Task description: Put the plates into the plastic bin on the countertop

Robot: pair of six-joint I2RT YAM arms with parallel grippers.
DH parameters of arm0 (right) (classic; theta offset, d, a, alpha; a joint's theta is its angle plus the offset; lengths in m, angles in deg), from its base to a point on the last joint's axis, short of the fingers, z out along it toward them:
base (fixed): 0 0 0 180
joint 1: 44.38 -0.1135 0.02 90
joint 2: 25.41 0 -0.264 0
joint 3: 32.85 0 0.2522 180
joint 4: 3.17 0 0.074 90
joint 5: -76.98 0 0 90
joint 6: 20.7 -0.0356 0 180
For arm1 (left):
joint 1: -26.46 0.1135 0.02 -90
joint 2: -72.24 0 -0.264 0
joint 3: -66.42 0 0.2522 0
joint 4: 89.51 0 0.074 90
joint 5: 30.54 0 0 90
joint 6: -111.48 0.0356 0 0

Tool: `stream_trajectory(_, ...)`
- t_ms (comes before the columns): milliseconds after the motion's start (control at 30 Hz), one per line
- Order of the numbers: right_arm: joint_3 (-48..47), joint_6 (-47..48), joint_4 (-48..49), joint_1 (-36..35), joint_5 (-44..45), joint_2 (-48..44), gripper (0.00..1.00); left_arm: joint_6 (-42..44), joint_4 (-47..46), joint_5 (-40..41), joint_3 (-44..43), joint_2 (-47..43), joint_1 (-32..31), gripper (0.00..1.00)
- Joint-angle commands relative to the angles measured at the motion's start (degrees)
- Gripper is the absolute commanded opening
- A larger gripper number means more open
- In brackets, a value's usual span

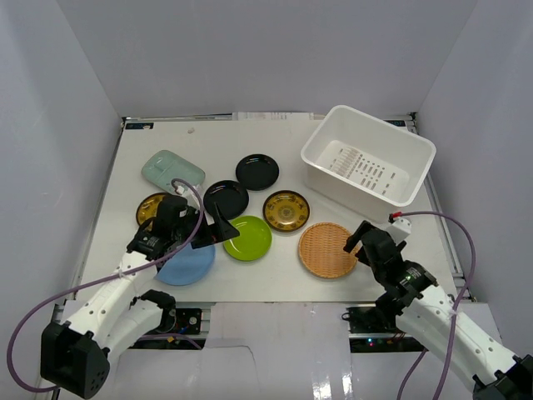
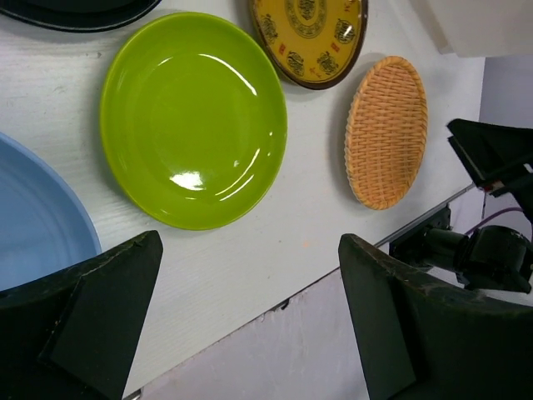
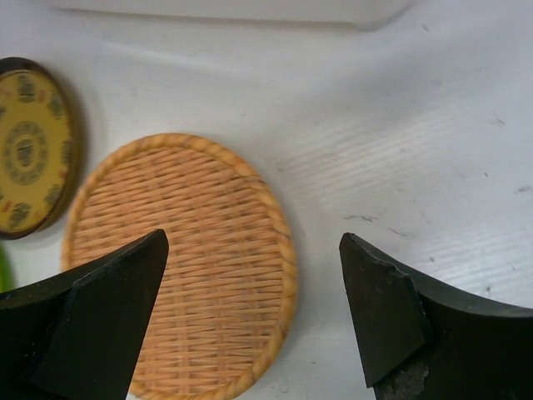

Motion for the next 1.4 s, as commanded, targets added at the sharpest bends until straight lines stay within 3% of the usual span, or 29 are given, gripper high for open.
stream_trajectory(0,2.7,-6.1,-2.1,2.2,1.8,1.6,0.89,3.3,-2.6,-2.9,-1.2,-3.3,-0.5,0.98)
stream_trajectory(333,14.5,-10.4,14.0,5.6,-11.3,1.8,0.68,6.0,-4.9,-8.7,0.6,-4.1,-0.6,0.97)
stream_trajectory(533,20.2,-15.2,14.5,6.7,-12.0,-7.4,0.37,5.5,-5.3,-9.4,1.0,-3.0,-0.7,0.95)
stream_trajectory(567,21.5,-15.4,14.1,6.7,-11.9,-8.6,0.25,5.4,-5.2,-9.4,1.0,-2.6,-0.7,0.95)
stream_trajectory(667,20.5,-15.1,11.2,6.8,-11.3,-11.9,0.08,5.0,-5.1,-9.8,1.0,-1.8,-0.8,0.95)
stream_trajectory(867,6.7,-5.4,9.6,6.7,-18.4,-12.1,0.08,3.4,-2.5,-7.8,0.4,-0.7,-0.7,0.93)
stream_trajectory(1133,-18.3,4.6,14.6,6.8,-35.0,-0.6,0.08,5.8,4.4,0.1,-5.4,2.2,-0.8,0.86)
stream_trajectory(1200,-24.7,8.4,18.3,6.7,-34.1,4.3,0.08,6.0,4.8,2.2,-6.0,4.0,-0.8,0.82)
stream_trajectory(1367,-37.3,17.7,23.5,7.2,-20.5,16.2,0.08,5.9,4.8,7.1,-8.5,7.7,-0.8,0.8)
